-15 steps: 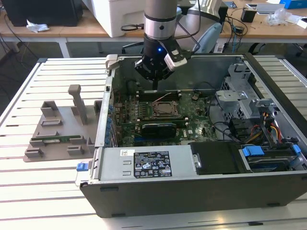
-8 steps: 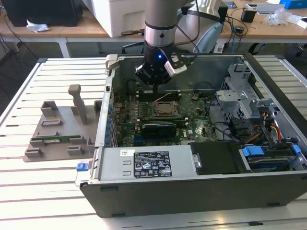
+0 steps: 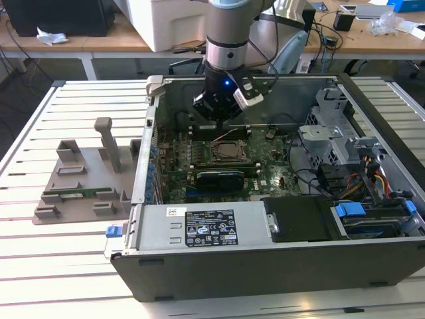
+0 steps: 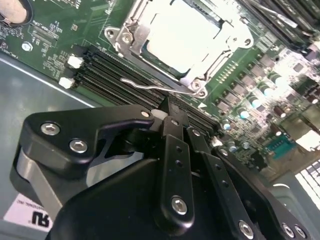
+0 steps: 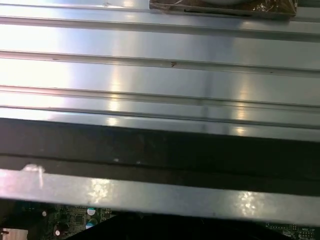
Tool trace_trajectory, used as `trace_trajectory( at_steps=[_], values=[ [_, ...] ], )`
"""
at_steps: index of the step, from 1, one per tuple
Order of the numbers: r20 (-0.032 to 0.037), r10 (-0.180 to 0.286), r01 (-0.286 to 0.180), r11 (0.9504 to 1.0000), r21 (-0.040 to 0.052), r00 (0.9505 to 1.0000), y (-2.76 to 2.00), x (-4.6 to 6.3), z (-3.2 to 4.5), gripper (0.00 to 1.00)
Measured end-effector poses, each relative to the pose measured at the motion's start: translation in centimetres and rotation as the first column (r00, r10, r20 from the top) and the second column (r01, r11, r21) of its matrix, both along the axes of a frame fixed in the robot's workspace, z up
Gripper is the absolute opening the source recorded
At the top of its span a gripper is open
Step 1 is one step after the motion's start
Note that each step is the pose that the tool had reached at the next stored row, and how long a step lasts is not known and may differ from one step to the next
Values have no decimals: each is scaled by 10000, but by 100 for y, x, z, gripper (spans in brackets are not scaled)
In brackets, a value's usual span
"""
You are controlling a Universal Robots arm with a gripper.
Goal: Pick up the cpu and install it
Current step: 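Install the first cpu locking lever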
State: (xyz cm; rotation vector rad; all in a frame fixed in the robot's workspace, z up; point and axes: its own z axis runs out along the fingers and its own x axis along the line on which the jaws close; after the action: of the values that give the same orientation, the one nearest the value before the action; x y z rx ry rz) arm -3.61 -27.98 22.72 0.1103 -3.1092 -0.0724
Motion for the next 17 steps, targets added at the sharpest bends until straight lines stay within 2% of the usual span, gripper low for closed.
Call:
trace_trajectory(
  at_steps=[2,7,17],
  values=[
    [1,33,-33,10000,-4,10000,7,65,-34,11],
    [-1,47,-47,10000,-27,10000,8,134,-73,11],
    [-1,48,-48,10000,-72,10000,8,195,-185,11]
  ],
)
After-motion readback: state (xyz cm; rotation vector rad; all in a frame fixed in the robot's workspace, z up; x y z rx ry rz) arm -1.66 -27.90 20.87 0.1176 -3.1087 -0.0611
